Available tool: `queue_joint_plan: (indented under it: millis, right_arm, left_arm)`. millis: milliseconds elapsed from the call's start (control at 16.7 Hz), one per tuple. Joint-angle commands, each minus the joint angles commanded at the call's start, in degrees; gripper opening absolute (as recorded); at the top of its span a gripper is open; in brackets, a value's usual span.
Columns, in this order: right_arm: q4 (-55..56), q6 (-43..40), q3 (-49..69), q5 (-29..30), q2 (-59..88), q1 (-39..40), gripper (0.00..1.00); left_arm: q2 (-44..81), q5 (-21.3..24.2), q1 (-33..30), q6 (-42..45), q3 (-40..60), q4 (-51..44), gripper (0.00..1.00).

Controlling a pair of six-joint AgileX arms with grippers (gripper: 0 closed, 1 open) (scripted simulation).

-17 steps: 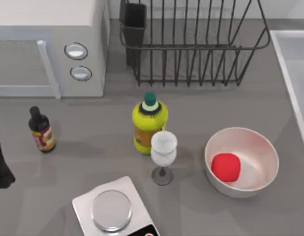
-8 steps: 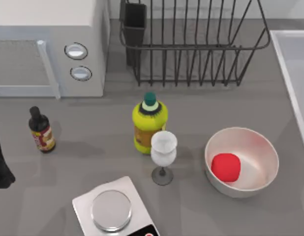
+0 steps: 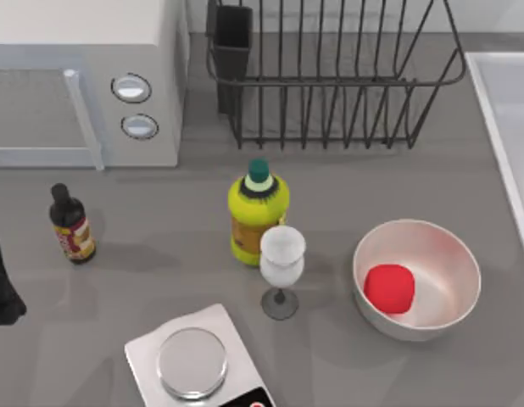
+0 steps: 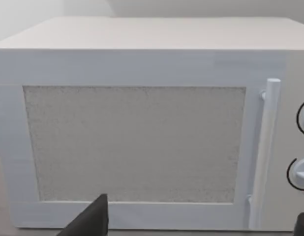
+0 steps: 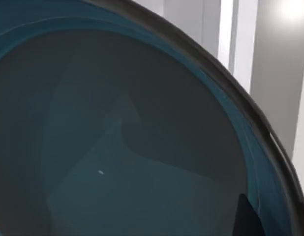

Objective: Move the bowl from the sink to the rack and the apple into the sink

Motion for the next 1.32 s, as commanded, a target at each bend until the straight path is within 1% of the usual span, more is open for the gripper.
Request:
queue_joint_plan:
  millis: [240,420,540,900,1080,1200,1320]
  right_arm:
    - [-9.0,-6.1,-8.5,-0.5,-17.6,-6.0,0.0]
    - [-13.4,-9.4,-12.7,-0.9,-25.7,-9.2,0.0]
    - [-14.8,-10.5,-14.0,-1.1,-28.2,-10.3,0.0]
    - [-14.9,-10.5,-14.0,-1.1,-28.3,-10.1,0.0]
    - [-11.5,-7.9,-13.2,1.0,-28.1,-6.5,0.0]
    - [-6.5,-4.5,-12.3,3.9,-27.5,-1.1,0.0]
    - [0.2,-0.3,-11.5,7.9,-26.6,6.4,0.0]
  left_arm:
    - [0.0,0.0,0.0,0.0,0.0,0.0,1.0]
    - [0.0,0.0,0.0,0.0,0.0,0.0,1.0]
    - [0.0,0.0,0.0,0.0,0.0,0.0,1.0]
    - [0.0,0.0,0.0,0.0,0.0,0.0,1.0]
    - [0.0,0.0,0.0,0.0,0.0,0.0,1.0]
    - [0.0,0.0,0.0,0.0,0.0,0.0,1.0]
    - [0.0,0.0,0.0,0.0,0.0,0.0,1.0]
